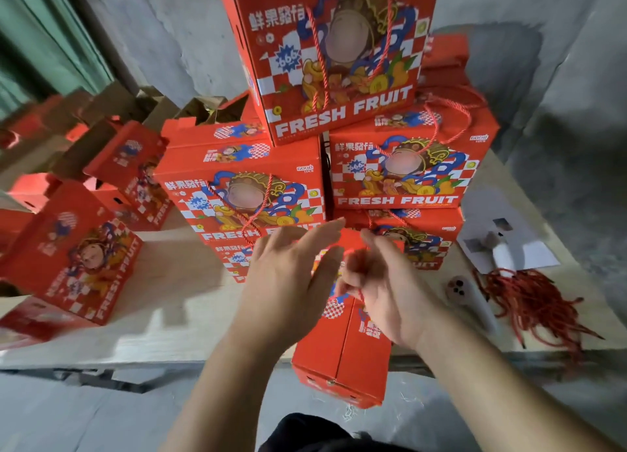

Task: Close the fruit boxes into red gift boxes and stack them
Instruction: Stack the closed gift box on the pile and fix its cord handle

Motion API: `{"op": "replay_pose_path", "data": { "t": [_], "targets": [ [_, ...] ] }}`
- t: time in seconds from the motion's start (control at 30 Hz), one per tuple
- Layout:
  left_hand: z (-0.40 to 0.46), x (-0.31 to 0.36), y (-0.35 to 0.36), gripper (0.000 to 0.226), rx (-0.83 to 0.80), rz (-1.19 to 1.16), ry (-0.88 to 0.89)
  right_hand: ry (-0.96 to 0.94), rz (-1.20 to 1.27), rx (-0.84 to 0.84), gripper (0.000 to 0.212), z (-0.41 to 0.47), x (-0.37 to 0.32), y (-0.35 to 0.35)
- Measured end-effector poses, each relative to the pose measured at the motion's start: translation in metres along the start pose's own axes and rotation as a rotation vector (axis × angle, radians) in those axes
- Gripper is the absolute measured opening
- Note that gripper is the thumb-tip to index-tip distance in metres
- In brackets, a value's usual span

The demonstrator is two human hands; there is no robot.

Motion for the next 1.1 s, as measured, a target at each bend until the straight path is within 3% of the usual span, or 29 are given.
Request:
{"op": "replay_pose_path", "data": {
  "t": [0.07,0.13,0.2,0.3,0.37,0.47,0.53,0.63,0.73,0.83,0.93,1.0,1.1],
  "targets": [
    [0.008,-0.026,-0.02,0.026,0.179,-0.132,-0.093,-0.033,0.023,0.046,0.038,0.005,-0.029,-0.01],
    [0.005,-0.067,-0.022,0.016,0.253,-0.232,-0.297,-0.115,0.07,0.018,0.036,0.008,-0.056,-0.009],
    [-0.012,-0.097,0.002,0.016,0.164,-0.266,-0.509,-0.171,0.159,-0.06,0.024,0.009,-0.07,-0.002],
    [-0.06,-0.109,0.059,0.025,-0.004,-0.409,-0.791,-0.182,-0.16,-0.136,0.026,0.004,-0.055,0.015],
    [-0.088,-0.107,0.088,0.021,-0.069,-0.493,-0.917,-0.168,-0.252,-0.075,0.03,0.006,-0.05,0.006],
    [-0.106,-0.099,0.109,0.016,-0.145,-0.536,-0.975,-0.332,-0.166,-0.081,0.03,0.008,-0.077,-0.022],
    [-0.109,-0.091,0.115,0.016,-0.191,-0.567,-1.021,-0.325,-0.122,-0.087,0.031,0.015,-0.087,-0.036],
    [-0.112,-0.074,0.127,0.019,-0.269,-0.625,-1.057,-0.287,-0.341,-0.069,0.034,0.023,-0.07,-0.038],
    [-0.112,-0.064,0.141,0.031,-0.323,-0.724,-1.097,-0.3,-0.623,0.086,0.037,0.022,-0.041,-0.052],
    [-0.107,-0.06,0.152,0.045,-0.361,-0.752,-1.06,-0.365,-0.744,0.36,0.027,0.032,-0.023,-0.089],
    [-0.106,-0.062,0.161,0.043,-0.369,-0.747,-1.039,-0.179,-0.923,0.464,0.056,0.038,0.015,-0.127],
    [-0.11,-0.064,0.167,0.047,-0.38,-0.777,-1.069,-0.028,-0.824,0.385,0.042,0.037,0.047,-0.138],
    [-0.117,-0.062,0.177,0.055,-0.4,-0.804,-1.068,-0.014,-0.626,0.375,0.035,0.027,0.064,-0.148]
  ]
}}
Point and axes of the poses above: each hand's wrist, its own z-axis towards the middle knuckle, its own y-axis out of the palm, x = y × z, the point moved 7 cm from there along z, towards the middle knuckle, and after that the axes turned 10 degrees about x, right-handed, at the moved point
